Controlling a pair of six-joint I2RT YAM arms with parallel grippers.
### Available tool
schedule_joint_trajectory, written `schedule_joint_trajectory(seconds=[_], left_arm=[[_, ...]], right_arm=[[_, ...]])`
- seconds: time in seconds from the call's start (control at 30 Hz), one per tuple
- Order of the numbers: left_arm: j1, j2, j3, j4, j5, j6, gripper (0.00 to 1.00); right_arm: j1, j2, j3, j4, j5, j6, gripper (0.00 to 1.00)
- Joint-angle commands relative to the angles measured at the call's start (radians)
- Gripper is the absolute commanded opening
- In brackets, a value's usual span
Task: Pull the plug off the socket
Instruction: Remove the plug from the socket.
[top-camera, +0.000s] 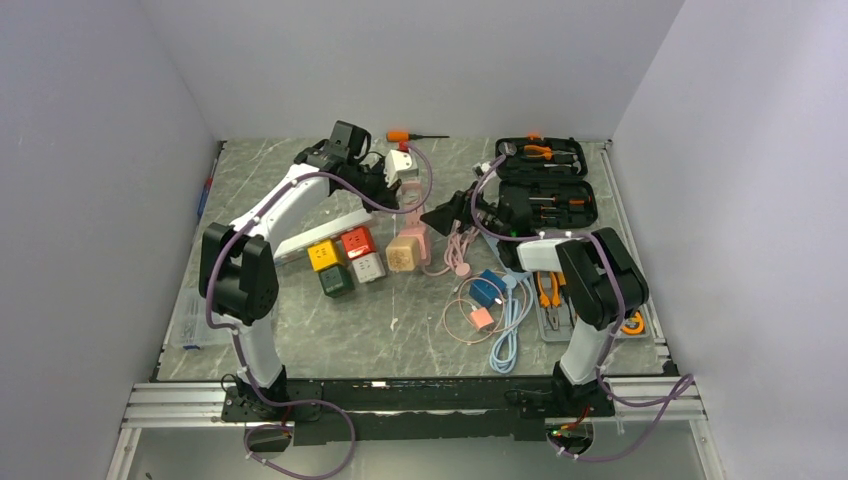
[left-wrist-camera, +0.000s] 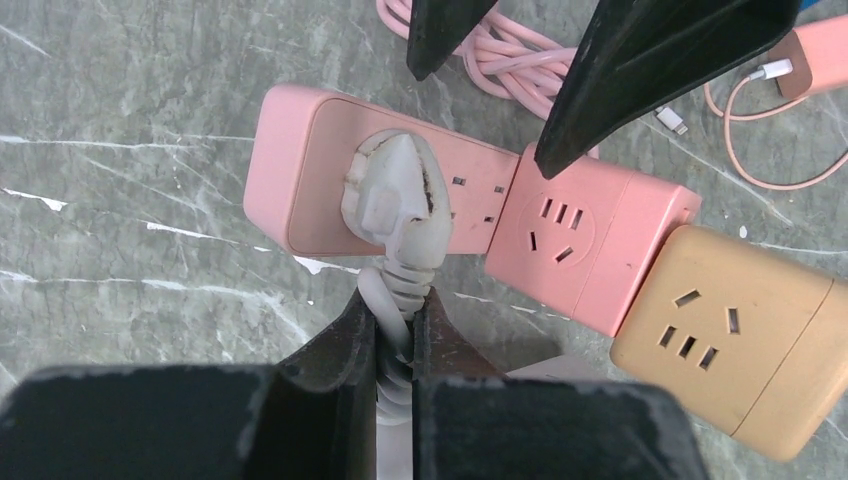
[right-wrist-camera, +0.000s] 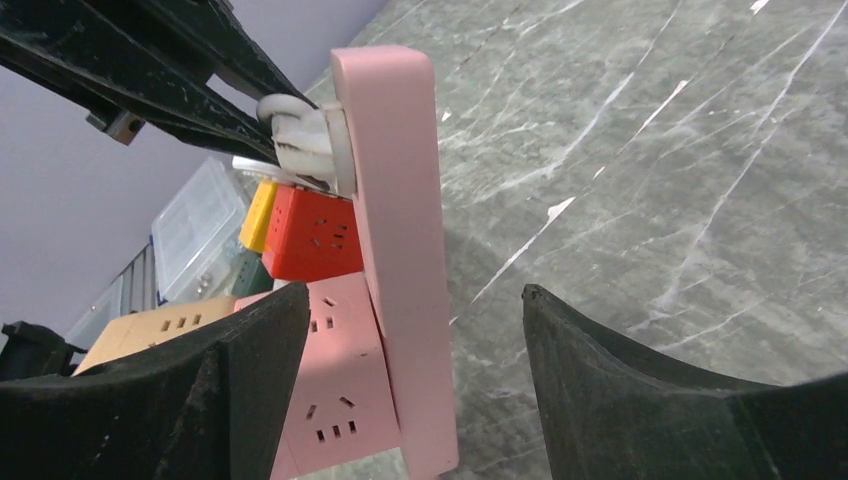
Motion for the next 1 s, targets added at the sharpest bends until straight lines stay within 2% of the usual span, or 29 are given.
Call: schedule_joint_trajectory(seconds=[0.0,0.27,0.4,0.5,0.73,0.97], left_arm=[[0.000,-0.075,0.030,0.037,0.109,0.022,0.00],[0.000,-0.089,0.039,-0.011,0.161,0.020,0.00],[0.000,-0.102,0.012,-0.014,0.162,0.028,0.00],[0.000,-0.111,0.011,-0.026,0.171,0.034,0.00],[0.000,-0.143,0.028,-0.099,0.236,0.077,0.00],[0.001,-0.151,0.064,-0.325,0.343,0.253,0.00]], right_arm=[[0.002,0.037,0.044,0.130,-0.060,0.007,0.78],[0.047,0.147,0.135,0.205,-0.131,0.037,0.75],[0.084,0.178,0.171,0.201,-0.155,0.030,0.68],[0.094,0.193,0.168,0.200,-0.153,0.030,0.54],[0.068,0.198,0.135,0.196,-0.136,0.039,0.02],[0.018,0.191,0.134,0.112,-0.026,0.020,0.00]])
